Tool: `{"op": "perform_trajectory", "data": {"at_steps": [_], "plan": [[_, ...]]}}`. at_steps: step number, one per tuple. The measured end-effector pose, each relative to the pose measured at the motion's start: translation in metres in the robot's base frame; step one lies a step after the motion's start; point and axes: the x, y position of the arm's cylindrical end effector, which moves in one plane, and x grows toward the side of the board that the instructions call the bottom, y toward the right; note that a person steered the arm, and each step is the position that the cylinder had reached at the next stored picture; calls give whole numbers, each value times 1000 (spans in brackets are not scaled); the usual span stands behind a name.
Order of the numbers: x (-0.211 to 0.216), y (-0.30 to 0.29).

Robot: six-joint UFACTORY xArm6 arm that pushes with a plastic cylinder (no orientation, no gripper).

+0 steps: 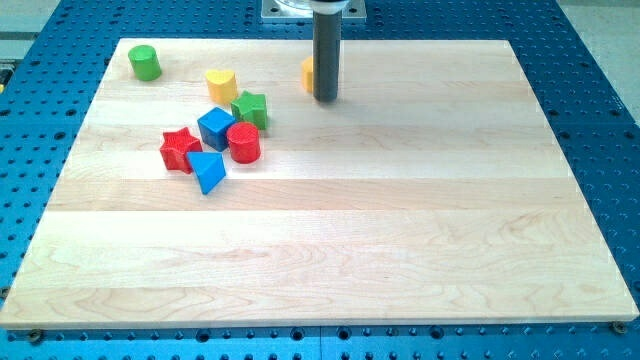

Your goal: Push the hexagon diagonally to the heart

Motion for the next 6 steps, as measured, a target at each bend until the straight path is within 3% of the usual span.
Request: {"op": "perform_trajectory", "data": {"at_steps": [1, 3, 4, 5, 6], "plan": [[-11, -24], [-40, 17], [-45, -15], [-38, -1], [-3, 7]]}}
